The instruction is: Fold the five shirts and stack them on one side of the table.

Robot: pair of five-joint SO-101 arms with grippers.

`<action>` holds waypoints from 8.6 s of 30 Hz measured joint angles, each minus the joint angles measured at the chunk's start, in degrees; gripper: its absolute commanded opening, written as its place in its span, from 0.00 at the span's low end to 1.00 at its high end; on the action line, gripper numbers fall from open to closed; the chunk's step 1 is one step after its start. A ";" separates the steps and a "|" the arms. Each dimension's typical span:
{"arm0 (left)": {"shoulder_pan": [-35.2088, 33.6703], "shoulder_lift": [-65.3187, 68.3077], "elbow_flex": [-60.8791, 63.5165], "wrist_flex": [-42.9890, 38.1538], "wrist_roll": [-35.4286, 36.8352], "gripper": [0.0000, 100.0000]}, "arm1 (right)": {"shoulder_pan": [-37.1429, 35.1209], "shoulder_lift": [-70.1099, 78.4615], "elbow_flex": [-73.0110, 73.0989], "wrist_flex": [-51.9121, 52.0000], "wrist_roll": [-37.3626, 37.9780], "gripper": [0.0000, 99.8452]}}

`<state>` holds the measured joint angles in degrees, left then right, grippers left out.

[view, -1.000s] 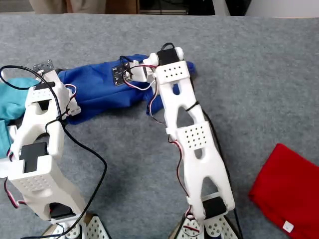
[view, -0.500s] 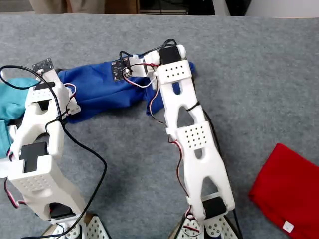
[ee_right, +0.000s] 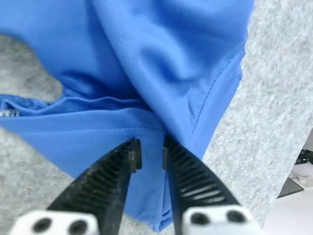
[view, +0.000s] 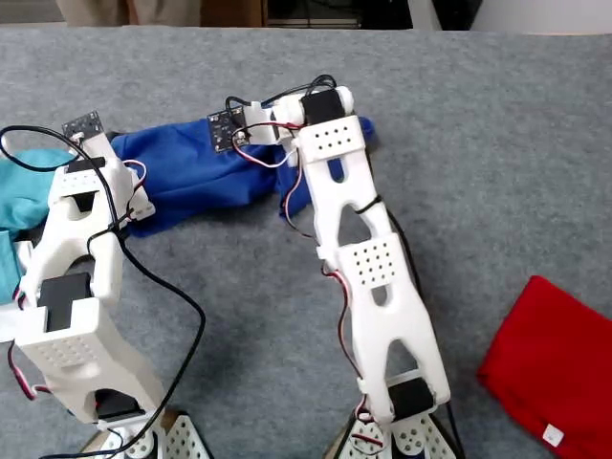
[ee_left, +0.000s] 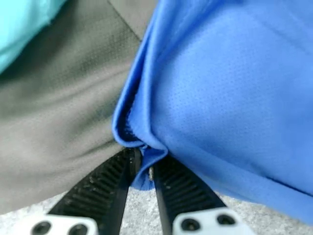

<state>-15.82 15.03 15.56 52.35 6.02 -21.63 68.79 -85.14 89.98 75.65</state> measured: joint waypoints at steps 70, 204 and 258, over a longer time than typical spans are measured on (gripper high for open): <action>0.00 0.00 0.00 0.00 0.00 0.03 | 19.34 -51.96 94.95 -19.69 -3.87 0.24; 7.82 -34.20 -59.43 44.48 2.99 0.02 | 38.68 -111.56 62.77 -22.95 -53.80 0.00; 8.00 -25.76 2.37 -35.87 -6.86 0.02 | 28.66 -56.35 41.58 -31.03 -35.25 0.00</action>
<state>-7.82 -10.73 17.93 16.48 -0.84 7.03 12.44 -43.56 58.95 40.40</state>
